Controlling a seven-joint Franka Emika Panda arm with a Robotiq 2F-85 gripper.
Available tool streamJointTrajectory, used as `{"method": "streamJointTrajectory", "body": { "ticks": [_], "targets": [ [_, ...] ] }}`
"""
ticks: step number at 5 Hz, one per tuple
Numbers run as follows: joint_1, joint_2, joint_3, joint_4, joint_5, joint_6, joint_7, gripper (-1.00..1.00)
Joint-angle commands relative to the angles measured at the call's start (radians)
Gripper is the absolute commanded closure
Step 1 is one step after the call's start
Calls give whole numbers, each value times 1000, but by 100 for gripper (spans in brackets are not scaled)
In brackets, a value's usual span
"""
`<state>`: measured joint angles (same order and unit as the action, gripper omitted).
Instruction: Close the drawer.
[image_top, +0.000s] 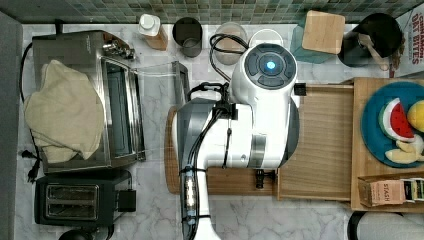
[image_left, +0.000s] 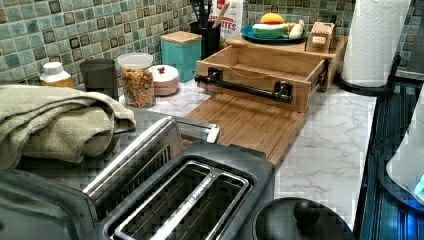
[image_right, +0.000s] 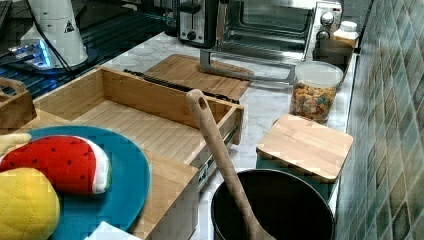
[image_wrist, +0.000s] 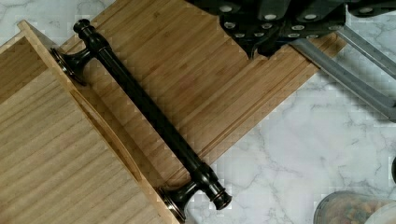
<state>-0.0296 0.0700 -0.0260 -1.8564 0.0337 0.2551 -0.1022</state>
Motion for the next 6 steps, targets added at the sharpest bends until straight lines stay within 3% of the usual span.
{"method": "streamJointTrajectory", "body": {
  "ticks": [1,3,4,6],
  "targets": [
    [-3,0,0,0,7,0,0,100],
    [10,8,22,-114,-11,77,-202,100],
    [6,0,23,-221,-38,222,-319,100],
    [11,38,15,-284,-122,278,-419,100]
  ]
}}
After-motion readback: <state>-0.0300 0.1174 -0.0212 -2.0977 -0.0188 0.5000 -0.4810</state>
